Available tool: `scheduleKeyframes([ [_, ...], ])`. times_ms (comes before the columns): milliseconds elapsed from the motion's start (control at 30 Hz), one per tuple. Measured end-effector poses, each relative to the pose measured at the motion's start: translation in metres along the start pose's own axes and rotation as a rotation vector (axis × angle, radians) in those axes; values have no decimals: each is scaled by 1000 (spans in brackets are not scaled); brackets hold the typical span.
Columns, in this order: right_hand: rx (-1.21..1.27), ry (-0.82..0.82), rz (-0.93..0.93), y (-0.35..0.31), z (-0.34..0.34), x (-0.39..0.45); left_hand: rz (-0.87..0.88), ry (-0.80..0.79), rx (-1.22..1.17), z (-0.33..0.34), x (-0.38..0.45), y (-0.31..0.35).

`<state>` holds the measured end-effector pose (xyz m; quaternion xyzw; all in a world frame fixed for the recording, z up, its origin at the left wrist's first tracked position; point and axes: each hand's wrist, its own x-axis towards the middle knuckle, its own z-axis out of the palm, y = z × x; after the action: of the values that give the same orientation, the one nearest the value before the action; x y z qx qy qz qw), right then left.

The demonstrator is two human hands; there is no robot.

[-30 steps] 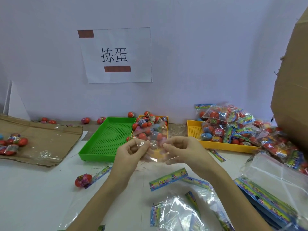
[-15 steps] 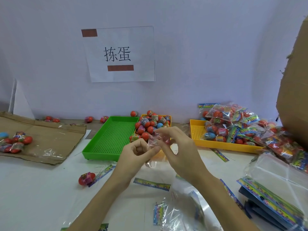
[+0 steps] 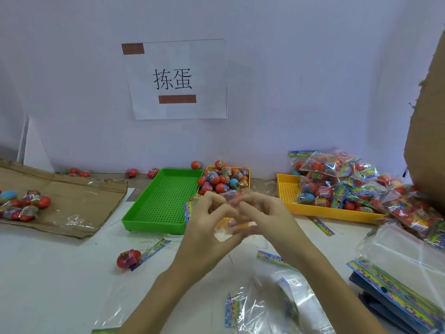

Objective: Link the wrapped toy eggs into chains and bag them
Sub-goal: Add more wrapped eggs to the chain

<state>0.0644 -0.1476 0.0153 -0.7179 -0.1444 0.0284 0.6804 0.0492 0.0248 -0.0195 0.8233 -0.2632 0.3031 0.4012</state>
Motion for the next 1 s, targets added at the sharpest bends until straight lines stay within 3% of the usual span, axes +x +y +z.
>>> scheduleKeyframes([
  [67,-125,84,-53,4,-3,2,27,-48,77,0,-2,-2],
  [133,-183,106,-80,5,-6,3,44,10,135,-1,-2,-1],
  [200,-274,69,-113,6,-12,4,2,108,157,-3,1,-1],
  [267,-317,10,-123,5,-18,5,-91,108,162,-9,5,-2],
  [367,-304,-32,-119,4,-21,5,-275,-29,-88,-15,8,-5],
  [433,-354,76,-156,6,-18,6,-358,-23,-207,-15,7,-8],
  [533,-506,347,-400,7,-10,5,-374,5,-236,-12,4,-10],
  [667,-723,330,-624,4,-3,2,-353,33,-233,-9,4,-10],
  [800,-883,261,-484,7,3,-1,-300,63,-210,-7,2,-11],
  [1000,-871,215,-396,8,4,-2,-240,55,-148,-6,2,-10],
])
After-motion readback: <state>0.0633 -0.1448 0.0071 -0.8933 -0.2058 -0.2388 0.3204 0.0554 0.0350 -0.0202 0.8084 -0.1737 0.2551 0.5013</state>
